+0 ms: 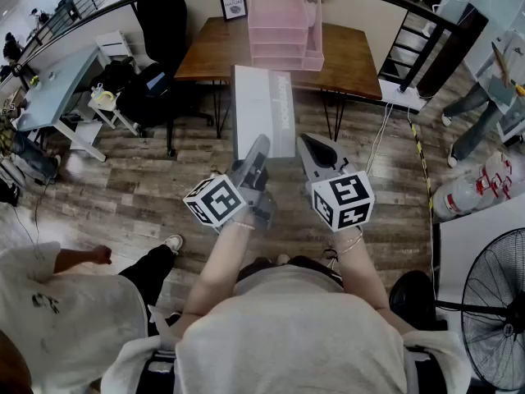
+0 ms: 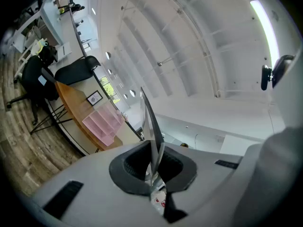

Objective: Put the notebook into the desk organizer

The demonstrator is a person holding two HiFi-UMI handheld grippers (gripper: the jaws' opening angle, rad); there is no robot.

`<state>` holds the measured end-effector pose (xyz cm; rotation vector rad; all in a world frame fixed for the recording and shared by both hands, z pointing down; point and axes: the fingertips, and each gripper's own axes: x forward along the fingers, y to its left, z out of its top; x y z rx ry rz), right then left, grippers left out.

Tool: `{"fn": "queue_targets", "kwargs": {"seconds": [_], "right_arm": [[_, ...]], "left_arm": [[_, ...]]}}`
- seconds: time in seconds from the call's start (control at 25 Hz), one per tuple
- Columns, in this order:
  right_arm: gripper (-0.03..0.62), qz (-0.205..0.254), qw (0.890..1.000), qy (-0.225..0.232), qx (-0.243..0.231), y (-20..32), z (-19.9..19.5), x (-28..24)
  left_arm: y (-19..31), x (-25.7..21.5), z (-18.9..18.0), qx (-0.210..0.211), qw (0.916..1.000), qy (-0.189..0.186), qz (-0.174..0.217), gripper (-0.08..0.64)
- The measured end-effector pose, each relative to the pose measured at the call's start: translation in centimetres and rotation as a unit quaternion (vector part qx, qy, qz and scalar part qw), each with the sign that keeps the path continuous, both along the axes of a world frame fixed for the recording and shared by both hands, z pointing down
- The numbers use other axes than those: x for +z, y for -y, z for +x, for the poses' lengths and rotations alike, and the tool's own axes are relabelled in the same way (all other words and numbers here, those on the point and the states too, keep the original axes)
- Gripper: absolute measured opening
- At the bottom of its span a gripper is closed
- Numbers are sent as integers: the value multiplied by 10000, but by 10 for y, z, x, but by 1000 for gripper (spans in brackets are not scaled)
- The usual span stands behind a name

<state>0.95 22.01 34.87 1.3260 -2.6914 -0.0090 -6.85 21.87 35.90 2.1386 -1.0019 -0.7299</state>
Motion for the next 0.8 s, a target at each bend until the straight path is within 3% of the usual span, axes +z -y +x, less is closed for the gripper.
{"fn": "queue_targets", "kwargs": {"seconds": [0.48,0.8], "right_arm": [[11,-197,9998,40,-56,-2,-3,13],[11,-208,9993,313,-2,4,5,12]], "left_arm": [[1,9,-2,-49,9999,58,-103,8],[5,10,9,49,9999,31,-106,8]]}}
